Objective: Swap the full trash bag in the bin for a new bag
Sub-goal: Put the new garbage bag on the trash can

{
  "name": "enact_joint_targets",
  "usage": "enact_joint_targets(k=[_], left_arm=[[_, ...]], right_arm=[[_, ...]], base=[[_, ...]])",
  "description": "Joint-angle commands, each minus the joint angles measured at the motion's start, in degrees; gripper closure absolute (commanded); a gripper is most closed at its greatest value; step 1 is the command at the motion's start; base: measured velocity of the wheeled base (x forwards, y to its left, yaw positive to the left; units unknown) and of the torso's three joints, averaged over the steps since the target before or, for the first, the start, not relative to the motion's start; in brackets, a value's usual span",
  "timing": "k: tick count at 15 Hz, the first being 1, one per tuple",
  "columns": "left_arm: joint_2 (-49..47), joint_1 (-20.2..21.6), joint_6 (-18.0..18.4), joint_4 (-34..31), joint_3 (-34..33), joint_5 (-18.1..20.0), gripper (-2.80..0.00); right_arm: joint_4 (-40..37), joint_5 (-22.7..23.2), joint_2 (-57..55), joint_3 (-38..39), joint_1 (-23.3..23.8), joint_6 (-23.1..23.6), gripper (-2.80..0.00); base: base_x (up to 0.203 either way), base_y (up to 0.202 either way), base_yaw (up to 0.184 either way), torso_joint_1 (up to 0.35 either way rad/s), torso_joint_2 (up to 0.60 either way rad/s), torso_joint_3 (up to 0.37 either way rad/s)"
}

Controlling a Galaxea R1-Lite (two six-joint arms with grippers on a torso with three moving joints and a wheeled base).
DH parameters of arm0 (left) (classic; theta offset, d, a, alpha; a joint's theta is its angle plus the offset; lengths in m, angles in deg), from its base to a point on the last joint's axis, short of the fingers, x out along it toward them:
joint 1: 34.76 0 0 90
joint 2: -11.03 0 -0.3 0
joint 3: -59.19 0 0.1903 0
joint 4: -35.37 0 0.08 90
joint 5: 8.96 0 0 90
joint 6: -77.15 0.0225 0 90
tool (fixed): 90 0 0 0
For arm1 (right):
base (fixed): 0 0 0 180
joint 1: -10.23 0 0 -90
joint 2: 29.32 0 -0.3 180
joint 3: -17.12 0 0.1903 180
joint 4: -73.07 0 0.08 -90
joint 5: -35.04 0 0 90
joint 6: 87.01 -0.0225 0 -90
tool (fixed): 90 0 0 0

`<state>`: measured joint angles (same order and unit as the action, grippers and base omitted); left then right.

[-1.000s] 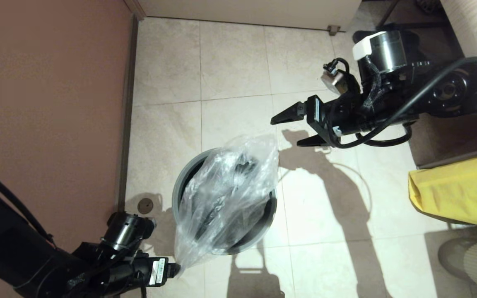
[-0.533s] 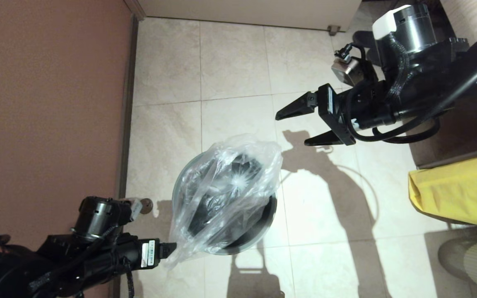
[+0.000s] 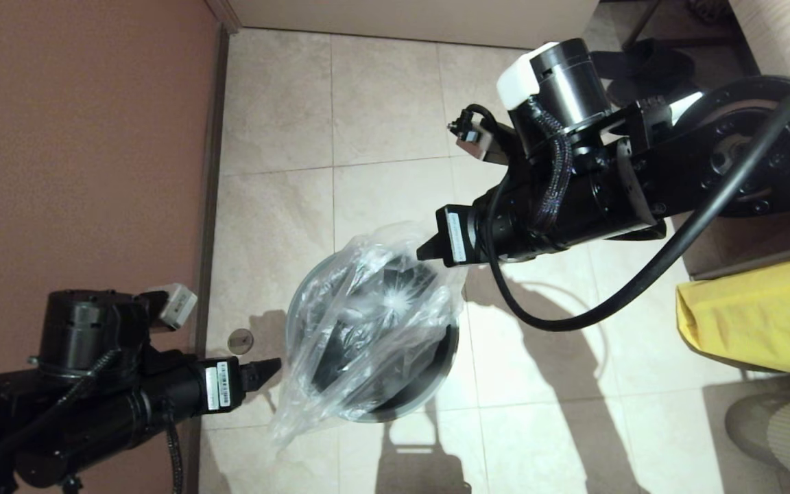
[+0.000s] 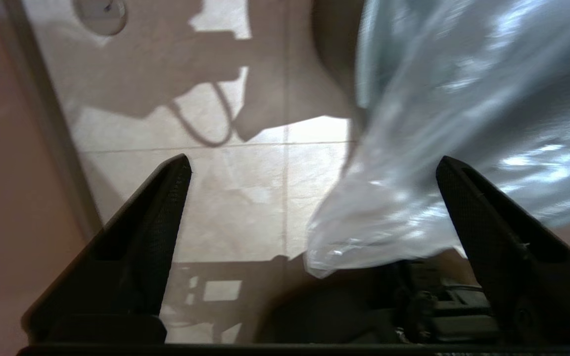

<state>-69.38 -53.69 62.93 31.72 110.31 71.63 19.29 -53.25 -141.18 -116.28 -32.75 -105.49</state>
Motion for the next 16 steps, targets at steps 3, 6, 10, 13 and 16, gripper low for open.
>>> enact_joint_targets(k=[3,6,10,13,16], left_arm=[[6.75,-1.88,-0.25,-4.55,4.62,1.44,0.00],[12.94,-8.36,-4.35,-19.91,13.61,4.41,0.00],[9.45,-10.70,-8.62,-29.55,21.79,13.81,0.00],[-0.52,-10.52,-8.81,-28.17,22.57,15.36,0.00],[-11.43,-9.72,-8.53,-21.33,22.92,15.43,0.00]], right_arm=[[7.71,-0.30,-4.48,-0.53,-2.11,2.16,0.00],[8.00,-0.22,-5.56,-1.68,-3.16,2.31,0.00],[8.43,-0.42,-8.68,-2.90,-3.29,3.43,0.00],[7.97,-0.71,-9.97,-2.82,-3.20,3.86,0.00],[6.65,-3.76,-11.06,-2.82,-3.16,6.26,0.00]], base=[[0.000,0.000,0.000,0.000,0.00,0.000],[0.000,0.000,0.000,0.000,0.00,0.000],[0.000,0.000,0.000,0.000,0.00,0.000],[0.000,0.000,0.000,0.000,0.00,0.000],[0.000,0.000,0.000,0.000,0.00,0.000]])
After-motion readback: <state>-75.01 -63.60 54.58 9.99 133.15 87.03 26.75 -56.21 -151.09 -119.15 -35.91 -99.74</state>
